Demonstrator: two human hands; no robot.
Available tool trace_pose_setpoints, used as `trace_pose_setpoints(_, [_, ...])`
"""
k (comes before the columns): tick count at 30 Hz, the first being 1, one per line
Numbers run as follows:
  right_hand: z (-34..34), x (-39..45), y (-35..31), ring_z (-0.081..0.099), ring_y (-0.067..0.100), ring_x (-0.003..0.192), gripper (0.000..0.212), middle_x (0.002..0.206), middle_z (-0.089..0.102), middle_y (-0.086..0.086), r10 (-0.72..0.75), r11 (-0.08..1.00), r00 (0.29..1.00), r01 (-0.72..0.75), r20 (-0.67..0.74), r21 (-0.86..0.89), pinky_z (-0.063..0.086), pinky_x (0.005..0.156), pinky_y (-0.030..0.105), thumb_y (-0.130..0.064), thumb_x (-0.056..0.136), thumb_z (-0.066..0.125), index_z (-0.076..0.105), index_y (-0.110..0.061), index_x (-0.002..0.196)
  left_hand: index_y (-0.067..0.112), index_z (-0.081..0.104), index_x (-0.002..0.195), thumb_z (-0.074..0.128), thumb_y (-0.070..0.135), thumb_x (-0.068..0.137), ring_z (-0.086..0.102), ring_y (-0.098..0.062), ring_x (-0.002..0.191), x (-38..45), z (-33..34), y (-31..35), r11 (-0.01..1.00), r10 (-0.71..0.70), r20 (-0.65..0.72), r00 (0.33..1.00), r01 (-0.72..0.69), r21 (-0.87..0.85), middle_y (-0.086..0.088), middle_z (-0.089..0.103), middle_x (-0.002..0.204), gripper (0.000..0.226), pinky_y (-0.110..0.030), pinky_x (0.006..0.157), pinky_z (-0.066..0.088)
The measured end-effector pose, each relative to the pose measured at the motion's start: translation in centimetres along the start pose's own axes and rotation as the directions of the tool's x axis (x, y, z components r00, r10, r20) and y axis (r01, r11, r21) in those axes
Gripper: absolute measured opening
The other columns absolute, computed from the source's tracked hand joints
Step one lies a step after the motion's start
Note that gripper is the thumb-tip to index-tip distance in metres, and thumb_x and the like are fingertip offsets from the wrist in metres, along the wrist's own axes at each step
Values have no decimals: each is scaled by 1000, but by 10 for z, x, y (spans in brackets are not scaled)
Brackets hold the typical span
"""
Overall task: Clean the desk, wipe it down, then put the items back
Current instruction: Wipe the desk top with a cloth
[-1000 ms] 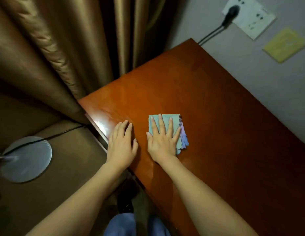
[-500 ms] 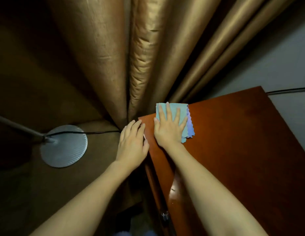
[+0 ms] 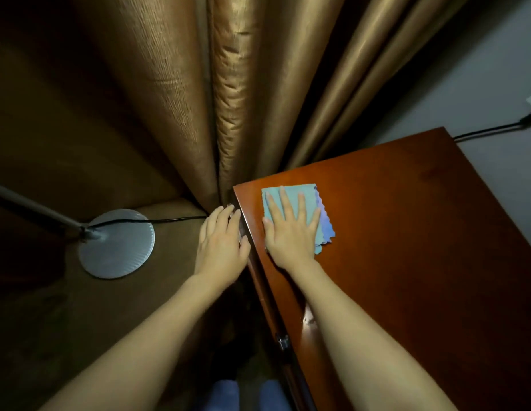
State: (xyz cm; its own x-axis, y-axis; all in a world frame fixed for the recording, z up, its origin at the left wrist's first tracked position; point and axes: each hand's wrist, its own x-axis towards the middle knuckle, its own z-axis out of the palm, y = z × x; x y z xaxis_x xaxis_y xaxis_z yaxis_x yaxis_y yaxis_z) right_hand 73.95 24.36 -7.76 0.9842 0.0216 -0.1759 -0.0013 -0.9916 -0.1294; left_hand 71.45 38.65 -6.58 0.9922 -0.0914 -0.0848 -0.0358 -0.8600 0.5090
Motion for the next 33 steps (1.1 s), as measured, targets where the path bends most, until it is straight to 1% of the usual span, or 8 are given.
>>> trace_pose_setpoints(11, [23,-161,68,38,33,136,54,148,40,-1,165,985,984,-167,-60,-33,17,108,63,-45,94,23,34,-31,145,12,31,145,43,31,95,17,-20,143,-102,38,78,987,149,122,981,-154,35,-4,28,152,55,-36,117,10])
trace_pose_setpoints(13, [24,-195,83,24,32,142,56,155,24,-4,206,978,978,-206,-28,-16,11,108,63,-48,93,12,16,-34,147,11,30,146,43,30,95,16,-20,143,-129,46,95,980,186,139,973,-194,42,-5,28,152,55,-35,117,8])
trace_pose_setpoints(15, [30,-229,99,-4,27,146,58,155,-10,-10,228,974,974,-228,15,-9,-9,110,59,-52,86,-8,-12,-39,143,11,30,146,44,29,96,16,-21,144,-157,53,112,971,224,154,962,-234,51,-6,27,153,55,-35,117,8])
trace_pose_setpoints(17, [34,-266,115,-14,25,145,60,151,-20,-11,260,965,965,-260,15,13,-16,109,56,-53,81,-15,-20,-39,139,10,30,146,45,29,96,16,-21,144,-187,63,128,961,260,159,952,-272,57,-6,28,152,55,-35,117,9])
trace_pose_setpoints(23, [52,-404,168,-5,26,147,60,159,1,-8,378,923,926,-374,-24,89,-15,109,54,-52,86,-6,-10,-38,144,13,26,147,40,30,98,12,-19,144,-301,101,178,914,351,248,903,-388,118,-3,24,154,55,-33,117,10])
trace_pose_setpoints(28, [70,-530,207,42,31,133,52,144,46,-2,527,849,846,-521,-77,85,20,103,60,-45,93,28,39,-31,142,13,26,147,39,32,98,13,-19,144,-402,144,223,856,440,353,826,-505,113,-3,24,154,54,-34,117,11])
trace_pose_setpoints(31, [82,-598,232,37,32,136,53,146,43,-2,585,810,807,-575,-83,117,16,105,60,-46,93,26,37,-31,142,10,30,146,41,30,97,16,-21,143,-457,166,250,810,508,392,767,-580,87,-6,27,153,54,-35,116,13])
trace_pose_setpoints(33, [89,-640,246,19,30,144,57,154,30,-3,622,777,782,-609,-43,159,-1,109,56,-48,93,17,27,-32,147,10,30,145,41,29,97,17,-22,143,-490,178,266,781,541,415,732,-620,74,-7,28,152,54,-35,116,14])
